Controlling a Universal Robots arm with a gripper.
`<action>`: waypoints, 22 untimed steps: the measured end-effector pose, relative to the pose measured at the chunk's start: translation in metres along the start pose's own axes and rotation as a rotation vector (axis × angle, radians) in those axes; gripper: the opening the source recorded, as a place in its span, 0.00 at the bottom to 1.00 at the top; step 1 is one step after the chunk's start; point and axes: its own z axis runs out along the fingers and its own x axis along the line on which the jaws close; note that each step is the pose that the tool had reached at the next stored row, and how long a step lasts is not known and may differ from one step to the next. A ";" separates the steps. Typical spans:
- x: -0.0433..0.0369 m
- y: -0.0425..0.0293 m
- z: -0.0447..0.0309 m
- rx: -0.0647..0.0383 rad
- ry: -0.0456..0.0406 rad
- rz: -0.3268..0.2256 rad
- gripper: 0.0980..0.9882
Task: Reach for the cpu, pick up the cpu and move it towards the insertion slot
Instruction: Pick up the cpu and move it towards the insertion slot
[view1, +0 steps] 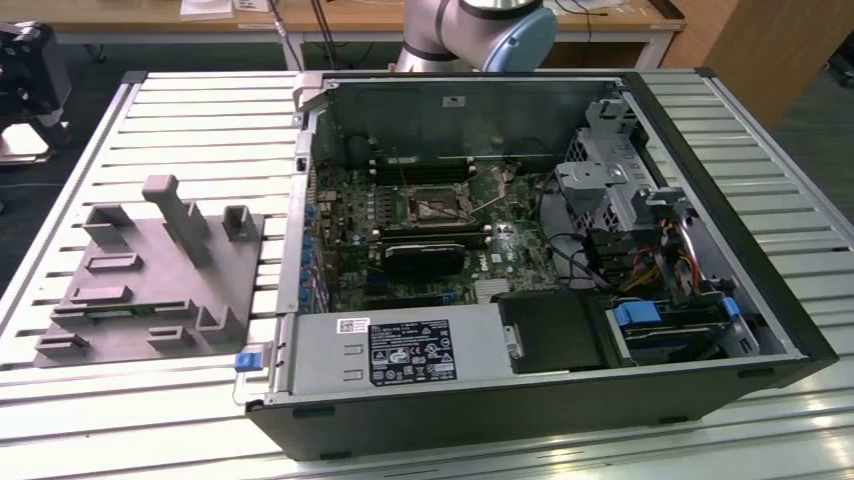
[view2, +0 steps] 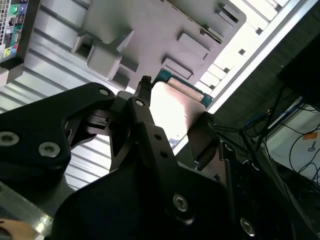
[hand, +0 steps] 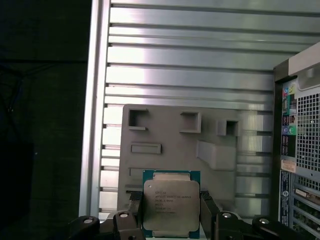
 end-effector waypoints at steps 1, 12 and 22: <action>-0.0021 -0.0001 0.0000 0.000 0.0000 0.000 0.50; -0.0256 -0.0007 -0.0001 0.000 0.0001 0.000 0.50; -0.0471 -0.0013 -0.0001 0.000 0.0000 0.000 0.50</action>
